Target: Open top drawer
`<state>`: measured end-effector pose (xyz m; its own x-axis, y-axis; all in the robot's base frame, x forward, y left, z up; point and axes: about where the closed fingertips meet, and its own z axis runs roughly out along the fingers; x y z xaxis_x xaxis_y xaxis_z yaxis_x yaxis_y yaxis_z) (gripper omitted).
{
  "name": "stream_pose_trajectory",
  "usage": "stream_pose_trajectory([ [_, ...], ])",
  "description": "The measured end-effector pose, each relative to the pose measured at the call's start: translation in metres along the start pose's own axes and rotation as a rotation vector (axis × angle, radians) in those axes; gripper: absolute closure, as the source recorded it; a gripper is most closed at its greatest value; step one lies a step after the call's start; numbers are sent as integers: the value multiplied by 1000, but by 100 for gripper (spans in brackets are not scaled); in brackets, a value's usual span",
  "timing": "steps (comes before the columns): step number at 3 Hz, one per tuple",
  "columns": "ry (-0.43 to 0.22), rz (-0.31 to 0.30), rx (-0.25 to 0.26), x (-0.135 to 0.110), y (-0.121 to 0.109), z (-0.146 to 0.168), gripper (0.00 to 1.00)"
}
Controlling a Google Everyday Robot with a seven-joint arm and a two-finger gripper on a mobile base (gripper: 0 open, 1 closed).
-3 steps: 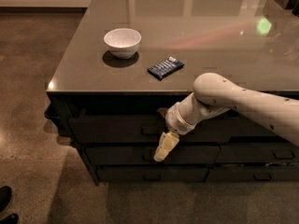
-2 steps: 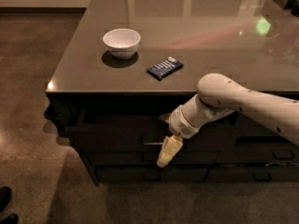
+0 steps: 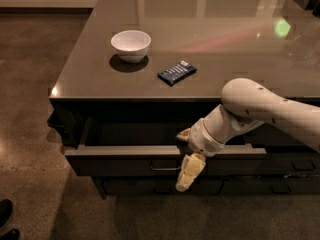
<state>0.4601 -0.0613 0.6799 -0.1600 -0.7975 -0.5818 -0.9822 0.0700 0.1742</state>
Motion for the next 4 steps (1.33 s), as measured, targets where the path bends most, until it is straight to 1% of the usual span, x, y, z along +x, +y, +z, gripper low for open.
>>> stream_pose_trajectory([
  [1, -7, 23, -40, 6, 18, 7, 0],
  [2, -39, 41, -53, 7, 41, 8, 0],
  [3, -71, 64, -67, 6, 79, -1, 0],
  [4, -71, 63, -66, 6, 79, -1, 0],
])
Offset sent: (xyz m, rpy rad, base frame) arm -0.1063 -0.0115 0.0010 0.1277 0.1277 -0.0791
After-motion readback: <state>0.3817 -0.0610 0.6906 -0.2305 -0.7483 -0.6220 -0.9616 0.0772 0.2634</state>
